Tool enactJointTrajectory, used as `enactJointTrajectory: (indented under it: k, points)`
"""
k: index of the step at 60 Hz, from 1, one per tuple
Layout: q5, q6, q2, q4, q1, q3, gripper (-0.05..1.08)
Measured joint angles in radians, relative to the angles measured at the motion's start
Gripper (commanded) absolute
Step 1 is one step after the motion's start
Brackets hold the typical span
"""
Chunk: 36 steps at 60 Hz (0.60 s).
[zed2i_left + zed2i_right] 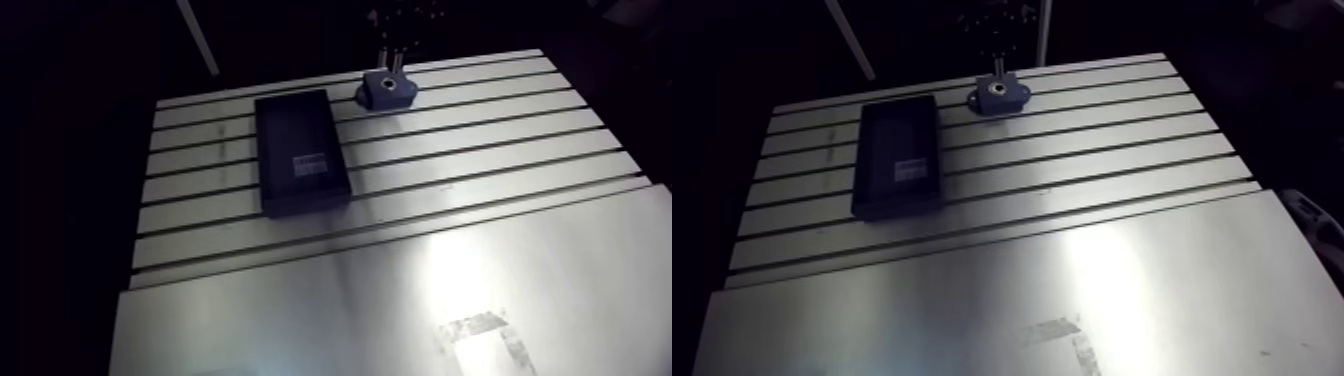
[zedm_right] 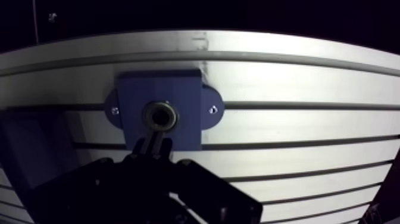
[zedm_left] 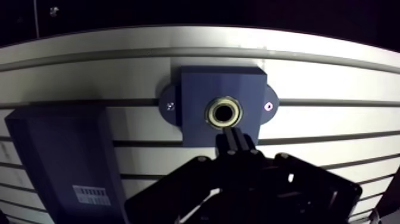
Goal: Pick up the bearing and press it into the housing until flush.
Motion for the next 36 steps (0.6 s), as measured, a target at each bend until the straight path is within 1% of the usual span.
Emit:
enactJointTrajectory:
  k: [1, 2, 3, 4, 5, 6, 7, 9, 21, 36]
  points:
    - [0.0, 0.0, -0.002, 0.002, 0.0, 0.0, 0.84]
    - [0.0, 0.0, -0.004, 0.004, 0.001, 0.0, 0.84]
    - [0.0, 0.0, -0.006, 0.005, 0.001, 0.0, 0.47]
    - [-0.001, 0.0, -0.009, 0.007, 0.001, -0.001, 0.47]
    - [-0.001, 0.0, -0.011, 0.01, 0.002, -0.001, 0.15]
    - [-0.001, 0.0, -0.013, 0.013, 0.002, -0.001, 0.15]
    - [-0.001, 0.0, -0.015, 0.016, 0.002, -0.002, 0.03]
    - [-0.001, 0.0, -0.019, 0.026, 0.003, -0.003, 0.01]
    - [0.002, 0.002, -0.056, 0.095, 0.007, -0.011, 0.01]
    - [0.005, 0.004, -0.135, 0.16, 0.011, -0.013, 0.01]
